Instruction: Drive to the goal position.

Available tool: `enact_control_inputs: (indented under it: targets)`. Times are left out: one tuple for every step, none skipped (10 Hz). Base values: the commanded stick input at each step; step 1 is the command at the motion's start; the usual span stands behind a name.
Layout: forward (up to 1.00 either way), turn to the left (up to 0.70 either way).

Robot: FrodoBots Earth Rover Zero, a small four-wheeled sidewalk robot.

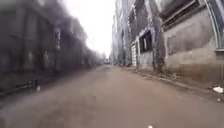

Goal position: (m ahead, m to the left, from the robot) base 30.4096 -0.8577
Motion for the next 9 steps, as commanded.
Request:
enact_control_inputs:
  targets:
    - [1.00,0.00]
    - [1.00,0.00]
    - [1.00,0.00]
    - [1.00,0.00]
    - [1.00,0.00]
    - [1.00,0.00]
    - [1.00,0.00]
    - [1.00,0.00]
    - [1.00,0.00]
